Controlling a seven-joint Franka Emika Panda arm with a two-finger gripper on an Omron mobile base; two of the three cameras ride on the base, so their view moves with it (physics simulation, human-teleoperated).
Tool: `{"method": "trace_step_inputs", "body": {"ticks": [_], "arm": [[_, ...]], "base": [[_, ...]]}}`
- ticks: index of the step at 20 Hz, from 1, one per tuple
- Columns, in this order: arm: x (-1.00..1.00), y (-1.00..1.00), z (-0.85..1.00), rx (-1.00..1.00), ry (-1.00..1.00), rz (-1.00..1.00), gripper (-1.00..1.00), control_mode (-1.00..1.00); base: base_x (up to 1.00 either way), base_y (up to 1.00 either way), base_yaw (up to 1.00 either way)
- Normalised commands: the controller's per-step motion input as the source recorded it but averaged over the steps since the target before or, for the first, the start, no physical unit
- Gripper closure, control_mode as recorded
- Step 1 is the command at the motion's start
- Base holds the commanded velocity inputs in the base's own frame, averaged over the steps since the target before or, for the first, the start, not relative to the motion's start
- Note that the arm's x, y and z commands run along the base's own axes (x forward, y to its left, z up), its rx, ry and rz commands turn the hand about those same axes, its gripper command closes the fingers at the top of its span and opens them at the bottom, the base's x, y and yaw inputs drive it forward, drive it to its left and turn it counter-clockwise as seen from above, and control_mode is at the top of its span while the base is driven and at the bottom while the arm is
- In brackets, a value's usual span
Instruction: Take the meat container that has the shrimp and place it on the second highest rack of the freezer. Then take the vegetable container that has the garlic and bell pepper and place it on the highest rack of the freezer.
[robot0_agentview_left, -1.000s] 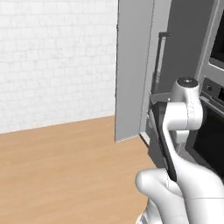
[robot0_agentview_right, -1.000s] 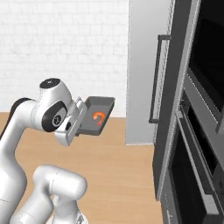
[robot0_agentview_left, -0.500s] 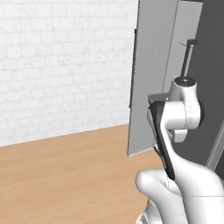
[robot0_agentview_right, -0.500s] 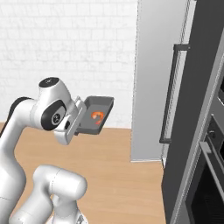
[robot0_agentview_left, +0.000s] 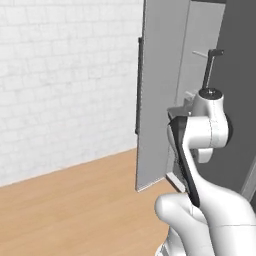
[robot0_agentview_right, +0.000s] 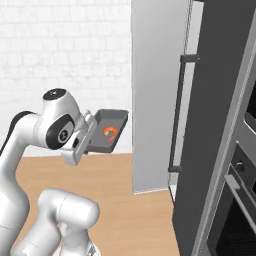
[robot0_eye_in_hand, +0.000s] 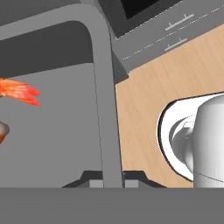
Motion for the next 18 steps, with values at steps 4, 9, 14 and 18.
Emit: {"method": "trace_step_inputs", "body": {"ticks": [4, 9, 14, 18], "arm": [[0.00, 0.00, 0.00, 0.00, 0.00, 0.00, 1.00, 1.00], [0.00, 0.00, 0.00, 0.00, 0.00, 0.00, 1.00, 1.00], [0.00, 0.00, 0.00, 0.00, 0.00, 0.00, 1.00, 1.00], [0.00, 0.00, 0.00, 0.00, 0.00, 0.00, 1.00, 1.00]], "base": [[0.46, 0.32, -0.49], [0.52, 0.35, -0.50], [0.65, 0.65, -0.42], [0.58, 0.67, -0.40]]}}
